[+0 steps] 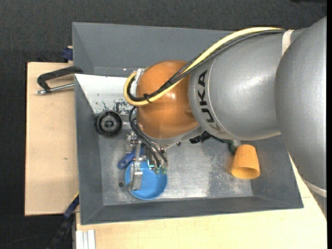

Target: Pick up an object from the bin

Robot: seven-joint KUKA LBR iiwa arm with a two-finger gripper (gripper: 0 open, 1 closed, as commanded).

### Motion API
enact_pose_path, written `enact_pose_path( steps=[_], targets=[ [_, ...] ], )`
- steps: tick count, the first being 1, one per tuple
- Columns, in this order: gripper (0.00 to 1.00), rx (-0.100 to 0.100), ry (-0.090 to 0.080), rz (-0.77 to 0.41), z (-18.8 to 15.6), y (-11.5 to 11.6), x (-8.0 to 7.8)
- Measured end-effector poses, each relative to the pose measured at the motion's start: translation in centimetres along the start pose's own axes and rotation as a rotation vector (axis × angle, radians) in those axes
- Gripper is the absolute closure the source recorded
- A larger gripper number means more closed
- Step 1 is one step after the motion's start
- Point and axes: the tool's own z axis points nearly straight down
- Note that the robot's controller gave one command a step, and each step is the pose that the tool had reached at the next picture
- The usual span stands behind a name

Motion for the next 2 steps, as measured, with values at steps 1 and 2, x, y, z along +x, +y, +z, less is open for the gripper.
enact_pose_path(
  steps=[1,2],
  targets=[
    [0.0,0.004,-0.003,-0.033,3.7,-8.5,0.3],
    [0.0,-0.003,-0.019,-0.228,9.7,-2.2,-0.7]
  ],
)
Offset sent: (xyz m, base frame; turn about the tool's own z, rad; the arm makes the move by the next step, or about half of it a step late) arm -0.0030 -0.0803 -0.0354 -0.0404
